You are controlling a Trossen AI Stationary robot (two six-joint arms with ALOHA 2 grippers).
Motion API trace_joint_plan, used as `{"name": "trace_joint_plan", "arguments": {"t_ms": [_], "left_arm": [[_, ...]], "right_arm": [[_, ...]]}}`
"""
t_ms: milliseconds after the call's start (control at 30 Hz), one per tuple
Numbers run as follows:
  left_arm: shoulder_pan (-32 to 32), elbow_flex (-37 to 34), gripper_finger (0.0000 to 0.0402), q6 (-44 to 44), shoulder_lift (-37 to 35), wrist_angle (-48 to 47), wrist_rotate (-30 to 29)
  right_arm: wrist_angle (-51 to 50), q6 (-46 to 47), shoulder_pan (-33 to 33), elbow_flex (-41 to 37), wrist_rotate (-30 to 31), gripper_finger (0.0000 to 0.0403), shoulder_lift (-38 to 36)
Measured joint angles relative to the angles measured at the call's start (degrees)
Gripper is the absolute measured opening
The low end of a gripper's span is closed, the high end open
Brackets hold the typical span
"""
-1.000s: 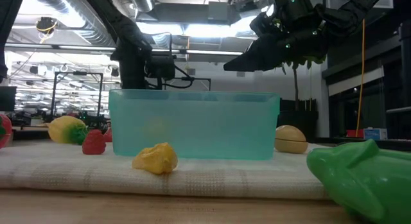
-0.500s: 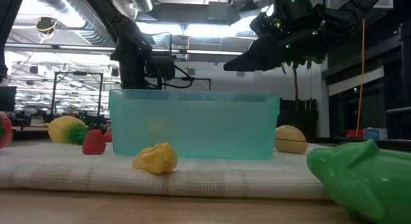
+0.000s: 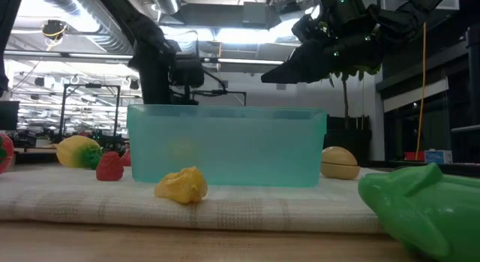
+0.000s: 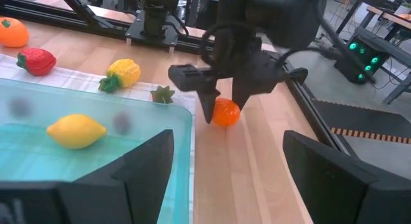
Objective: Pick and placing Produce into tupperware
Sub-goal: Put the orange pumpkin into the blue bin
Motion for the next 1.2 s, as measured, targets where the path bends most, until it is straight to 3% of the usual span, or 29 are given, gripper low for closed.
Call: {"name": "trace_joint_plan", "arguments": {"t_ms": [367, 633, 767, 900, 1200], "left_arm": [[0.0, -0.8, 0.0233, 1.53, -14.03, -2.41, -0.01], [0.0, -14.35, 0.0233, -1.27, -30.06, 6.84, 3.08], [-0.09, -21.38, 0.0233, -1.95, -38.49, 15.1, 7.83], [-0.09, -25.51, 0.0233, 0.34, -45.51, 21.77, 16.37], [-0.11, -29.34, 0.0233, 8.51, -54.34, 26.33, 37.13]], "right_arm": [[-0.34, -0.13, -0.02, 0.0, 0.0, 0.0292, 0.0], [-0.85, -1.21, -0.53, 0.0, -0.06, 0.0292, 0.02], [-0.81, -1.23, -0.79, 0.0, -0.08, 0.0292, 0.02], [-0.59, -1.66, -0.76, 0.0, -0.11, 0.0292, 0.02], [-1.07, -0.28, -0.76, 0.0, -0.13, 0.0292, 0.54]]}}
